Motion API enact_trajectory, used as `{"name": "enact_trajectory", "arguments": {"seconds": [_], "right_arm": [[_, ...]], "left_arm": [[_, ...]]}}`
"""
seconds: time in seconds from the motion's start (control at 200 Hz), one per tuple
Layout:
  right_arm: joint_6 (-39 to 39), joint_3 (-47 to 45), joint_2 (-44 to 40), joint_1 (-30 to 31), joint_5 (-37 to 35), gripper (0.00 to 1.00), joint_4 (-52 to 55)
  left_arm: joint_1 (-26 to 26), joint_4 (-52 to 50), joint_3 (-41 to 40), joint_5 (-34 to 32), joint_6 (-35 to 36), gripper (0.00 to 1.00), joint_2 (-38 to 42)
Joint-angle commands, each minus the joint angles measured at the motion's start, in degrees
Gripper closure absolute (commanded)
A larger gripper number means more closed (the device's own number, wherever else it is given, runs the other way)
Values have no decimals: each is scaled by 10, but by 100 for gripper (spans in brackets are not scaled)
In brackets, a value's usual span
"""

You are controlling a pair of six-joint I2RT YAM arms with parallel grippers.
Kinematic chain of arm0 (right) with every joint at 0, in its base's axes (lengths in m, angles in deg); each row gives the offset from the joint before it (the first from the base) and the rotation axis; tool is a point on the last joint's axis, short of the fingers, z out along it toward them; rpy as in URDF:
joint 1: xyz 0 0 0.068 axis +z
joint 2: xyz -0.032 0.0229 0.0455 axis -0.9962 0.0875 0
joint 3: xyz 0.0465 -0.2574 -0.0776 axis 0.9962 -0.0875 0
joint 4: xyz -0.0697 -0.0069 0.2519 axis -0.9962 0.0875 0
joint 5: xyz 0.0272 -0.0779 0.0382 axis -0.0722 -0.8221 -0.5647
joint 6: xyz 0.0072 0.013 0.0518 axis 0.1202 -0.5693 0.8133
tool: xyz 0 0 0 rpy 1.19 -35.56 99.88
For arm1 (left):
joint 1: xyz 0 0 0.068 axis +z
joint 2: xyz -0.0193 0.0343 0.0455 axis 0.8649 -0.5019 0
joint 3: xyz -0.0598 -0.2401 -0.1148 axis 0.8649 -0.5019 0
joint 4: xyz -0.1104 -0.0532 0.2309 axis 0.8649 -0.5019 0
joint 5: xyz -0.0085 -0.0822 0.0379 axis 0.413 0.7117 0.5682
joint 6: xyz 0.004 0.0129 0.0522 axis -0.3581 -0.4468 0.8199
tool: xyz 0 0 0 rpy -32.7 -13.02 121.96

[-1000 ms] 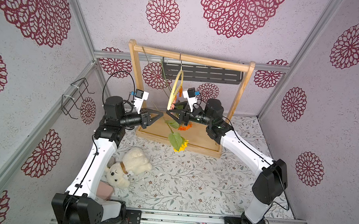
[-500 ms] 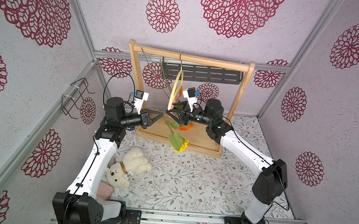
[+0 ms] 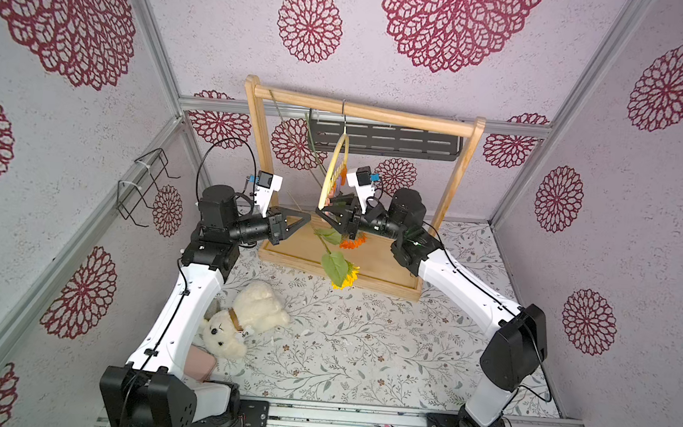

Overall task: Dry the flowers on a clothes hanger
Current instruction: Open the clamp at the hanger, then clamp the flower onto the hanger.

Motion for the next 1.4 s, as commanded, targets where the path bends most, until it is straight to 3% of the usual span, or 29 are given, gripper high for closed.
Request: {"name": "enact_trajectory", "arguments": {"seconds": [0.0,0.195,0.4,0.585,1.036,1.391], "right_arm": [[2,-5,-38,1,23,67,-35],[15,-26,-46,1,46,85,-68],[6,-39,-53,0,47,85,-72],[-10,-43,-58,-2,44,86,-68],[-46,-61,-67,-3,20,85,-92],[-31,-79,-74,-3,17,85,-145]], "left_arm": [[4,27,6,-13,-8,100,3],[4,57,25,-1,-55,100,-20],[4,124,32,24,-134,100,-27],[4,54,56,30,-102,100,-22],[4,73,59,60,-147,100,-35],[4,67,60,64,-151,100,-44]]}}
